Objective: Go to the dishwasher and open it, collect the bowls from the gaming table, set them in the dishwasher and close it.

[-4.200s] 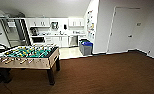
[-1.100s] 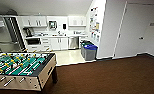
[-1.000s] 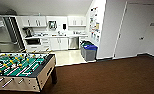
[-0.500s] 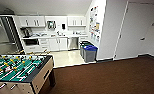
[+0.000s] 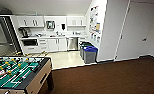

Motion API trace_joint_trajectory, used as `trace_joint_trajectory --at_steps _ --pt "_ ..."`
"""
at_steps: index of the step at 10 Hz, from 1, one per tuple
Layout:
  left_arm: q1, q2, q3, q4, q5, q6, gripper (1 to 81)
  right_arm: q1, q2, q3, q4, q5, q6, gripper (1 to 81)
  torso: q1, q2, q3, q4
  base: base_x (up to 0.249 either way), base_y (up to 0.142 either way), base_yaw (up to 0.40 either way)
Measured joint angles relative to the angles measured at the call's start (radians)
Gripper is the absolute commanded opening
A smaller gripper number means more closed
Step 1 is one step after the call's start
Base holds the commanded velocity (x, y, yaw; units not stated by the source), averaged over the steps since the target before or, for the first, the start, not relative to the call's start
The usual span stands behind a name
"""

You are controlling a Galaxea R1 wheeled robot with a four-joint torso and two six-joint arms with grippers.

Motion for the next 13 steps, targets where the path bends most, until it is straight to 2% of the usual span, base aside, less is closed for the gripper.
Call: trace_joint_trajectory --at_steps 13 --pt "0.0 -0.003 0.0 0.0 0.0 0.0 81.1 0.002 0.003 0.0 0.0 0.0 0.0 81.1 0.0 0.0 0.0 0.0 0.18 0.0 0.0"
